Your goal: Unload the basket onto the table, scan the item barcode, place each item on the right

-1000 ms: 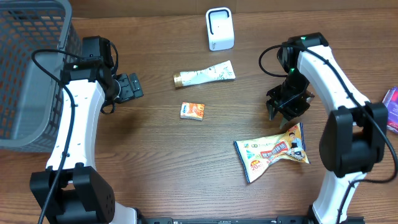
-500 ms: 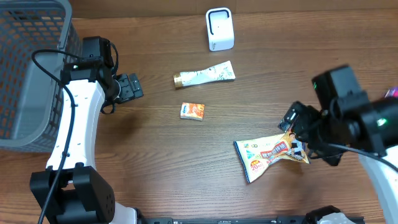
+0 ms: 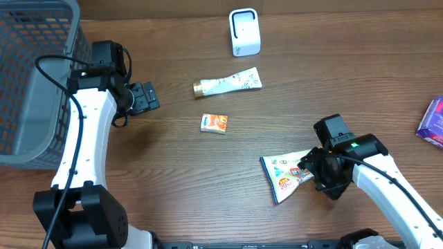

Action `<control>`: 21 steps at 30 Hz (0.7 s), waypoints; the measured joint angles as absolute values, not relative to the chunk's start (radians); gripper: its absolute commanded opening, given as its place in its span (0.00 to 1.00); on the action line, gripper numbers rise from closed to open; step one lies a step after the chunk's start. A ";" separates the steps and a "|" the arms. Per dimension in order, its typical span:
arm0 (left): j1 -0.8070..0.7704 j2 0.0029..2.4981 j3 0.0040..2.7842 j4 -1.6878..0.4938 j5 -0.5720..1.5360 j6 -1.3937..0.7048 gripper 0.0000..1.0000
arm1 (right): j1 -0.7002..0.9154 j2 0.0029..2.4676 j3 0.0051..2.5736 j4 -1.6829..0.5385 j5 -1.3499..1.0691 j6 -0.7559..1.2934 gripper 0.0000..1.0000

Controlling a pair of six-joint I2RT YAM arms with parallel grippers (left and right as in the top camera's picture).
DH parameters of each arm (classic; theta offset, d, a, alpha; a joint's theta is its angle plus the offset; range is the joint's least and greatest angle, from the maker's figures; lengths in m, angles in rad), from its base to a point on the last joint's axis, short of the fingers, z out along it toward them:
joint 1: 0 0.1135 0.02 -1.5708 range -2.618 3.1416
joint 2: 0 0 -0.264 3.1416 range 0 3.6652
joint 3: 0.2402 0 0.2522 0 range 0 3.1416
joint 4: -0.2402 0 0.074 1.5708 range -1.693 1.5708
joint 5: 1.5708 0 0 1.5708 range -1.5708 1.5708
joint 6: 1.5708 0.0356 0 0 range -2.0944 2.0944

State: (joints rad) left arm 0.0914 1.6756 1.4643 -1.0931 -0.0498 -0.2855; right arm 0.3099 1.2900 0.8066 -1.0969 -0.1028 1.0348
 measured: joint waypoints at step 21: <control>0.091 1.676 1.464 -1.093 -0.049 -0.286 1.00 | 0.310 1.431 0.807 -1.054 -0.305 1.047 0.04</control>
State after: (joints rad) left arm 0.0914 1.6756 1.4643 -1.0931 -0.0494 -0.2859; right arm 0.3099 1.4307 0.8066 -1.0538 -0.3054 1.0473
